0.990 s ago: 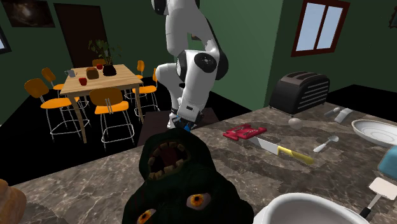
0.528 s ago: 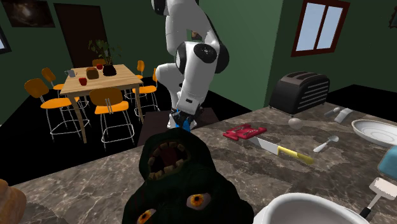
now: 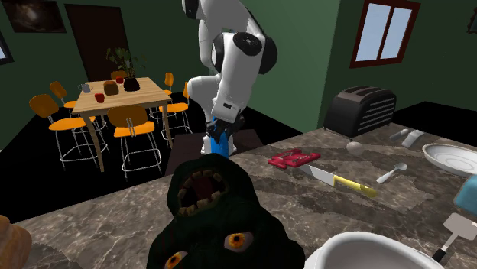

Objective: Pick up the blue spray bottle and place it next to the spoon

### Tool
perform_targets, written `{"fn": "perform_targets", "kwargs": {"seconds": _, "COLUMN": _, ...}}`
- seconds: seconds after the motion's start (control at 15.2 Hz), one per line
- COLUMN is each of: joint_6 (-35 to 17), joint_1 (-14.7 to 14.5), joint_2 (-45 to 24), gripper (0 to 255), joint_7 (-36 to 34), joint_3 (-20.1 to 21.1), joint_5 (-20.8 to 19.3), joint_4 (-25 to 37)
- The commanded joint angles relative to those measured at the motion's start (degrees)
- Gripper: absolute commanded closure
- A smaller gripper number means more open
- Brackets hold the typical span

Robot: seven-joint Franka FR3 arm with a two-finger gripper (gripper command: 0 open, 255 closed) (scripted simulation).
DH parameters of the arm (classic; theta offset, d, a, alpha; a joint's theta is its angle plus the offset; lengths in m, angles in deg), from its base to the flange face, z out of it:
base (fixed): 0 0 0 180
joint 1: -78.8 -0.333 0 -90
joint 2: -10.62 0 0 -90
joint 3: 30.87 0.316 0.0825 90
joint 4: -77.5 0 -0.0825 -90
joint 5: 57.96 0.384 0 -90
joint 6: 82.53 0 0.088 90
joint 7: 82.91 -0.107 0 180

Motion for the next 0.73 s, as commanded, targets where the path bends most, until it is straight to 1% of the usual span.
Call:
{"fn": "perform_targets", "kwargs": {"seconds": 0.0, "joint_6": 1.88, "joint_1": 0.0, "joint_2": 0.9, "gripper": 255, "joint_7": 0.23, "joint_3": 0.01, "joint_5": 0.04, "joint_4": 0.97}}
{"fn": "perform_targets", "kwargs": {"seconds": 0.66, "joint_6": 10.24, "joint_1": -0.05, "joint_2": 3.97, "gripper": 255, "joint_7": 1.14, "joint_3": 0.17, "joint_5": 0.25, "joint_4": 6.3}}
